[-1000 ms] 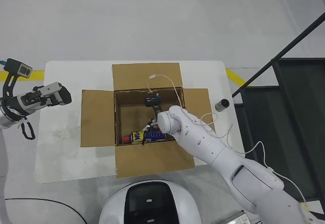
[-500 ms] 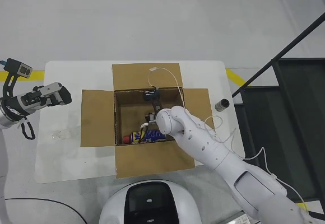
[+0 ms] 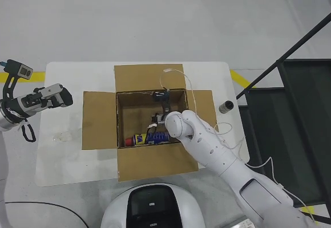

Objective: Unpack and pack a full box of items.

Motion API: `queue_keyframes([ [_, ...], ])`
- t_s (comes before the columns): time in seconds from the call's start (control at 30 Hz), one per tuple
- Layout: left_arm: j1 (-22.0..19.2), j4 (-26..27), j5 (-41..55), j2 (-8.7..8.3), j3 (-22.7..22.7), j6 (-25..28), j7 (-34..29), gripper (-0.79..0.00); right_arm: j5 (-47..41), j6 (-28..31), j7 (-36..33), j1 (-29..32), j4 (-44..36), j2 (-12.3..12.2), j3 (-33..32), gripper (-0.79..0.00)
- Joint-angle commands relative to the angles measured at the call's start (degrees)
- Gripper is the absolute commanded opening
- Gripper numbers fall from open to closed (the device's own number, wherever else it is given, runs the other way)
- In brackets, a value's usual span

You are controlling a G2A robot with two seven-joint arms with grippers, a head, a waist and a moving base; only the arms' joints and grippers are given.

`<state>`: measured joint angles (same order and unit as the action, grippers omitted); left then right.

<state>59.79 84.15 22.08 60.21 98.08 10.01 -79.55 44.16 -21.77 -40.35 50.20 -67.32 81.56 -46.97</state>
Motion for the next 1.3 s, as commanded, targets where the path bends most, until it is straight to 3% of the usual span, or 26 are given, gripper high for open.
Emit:
queue_keyframes([
  [0.0, 0.0, 0.0, 0.0, 0.0, 0.0, 0.0, 0.0, 0.0, -0.12, -0.25, 0.89, -0.46, 1.45, 0.45, 0.59, -0.785],
  [0.13, 0.0, 0.0, 0.0, 0.0, 0.0, 0.0, 0.0, 0.0, 0.71, -0.91, 2.37, -1.55, 4.64, 1.39, 2.09, -0.773],
  [0.2, 0.0, 0.0, 0.0, 0.0, 0.0, 0.0, 0.0, 0.0, 0.89, -1.25, 2.7, -2.12, 5.93, 1.84, 2.63, -0.453],
  [0.23, 0.0, 0.0, 0.0, 0.0, 0.0, 0.0, 0.0, 0.0, 0.84, -1.33, 2.81, -2.29, 6.34, 2.05, 2.85, -0.111],
  [0.27, 0.0, 0.0, 0.0, 0.0, 0.0, 0.0, 0.0, 0.0, 0.78, -1.35, 2.93, -2.38, 6.65, 2.24, 3.04, 0.0],
  [0.9, 0.0, 0.0, 0.0, 0.0, 0.0, 0.0, 0.0, 0.0, 5.21, -2.88, 1.51, -0.83, 5.25, 3.0, 2.91, 0.0],
  [1.0, 0.0, 0.0, 0.0, 0.0, 0.0, 0.0, 0.0, 0.0, 6.13, -3.25, 0.89, -1.14, 5.98, 3.28, 3.27, -0.188],
  [1.03, 0.0, 0.0, 0.0, 0.0, 0.0, 0.0, 0.0, 0.0, 6.33, -3.29, 0.64, -1.27, 6.32, 3.39, 3.41, -0.32],
  [1.17, 0.0, 0.0, 0.0, 0.0, 0.0, 0.0, 0.0, 0.0, 6.88, -3.5, 0.02, -1.77, 7.73, 3.92, 3.93, -0.428],
  [1.23, 0.0, 0.0, 0.0, 0.0, 0.0, 0.0, 0.0, 0.0, 7.21, -3.62, 0.01, -1.98, 8.4, 4.18, 4.15, -0.545],
  [1.27, 0.0, 0.0, 0.0, 0.0, 0.0, 0.0, 0.0, 0.0, 7.27, -3.7, 0.03, -2.08, 8.62, 4.31, 4.19, -0.736],
])
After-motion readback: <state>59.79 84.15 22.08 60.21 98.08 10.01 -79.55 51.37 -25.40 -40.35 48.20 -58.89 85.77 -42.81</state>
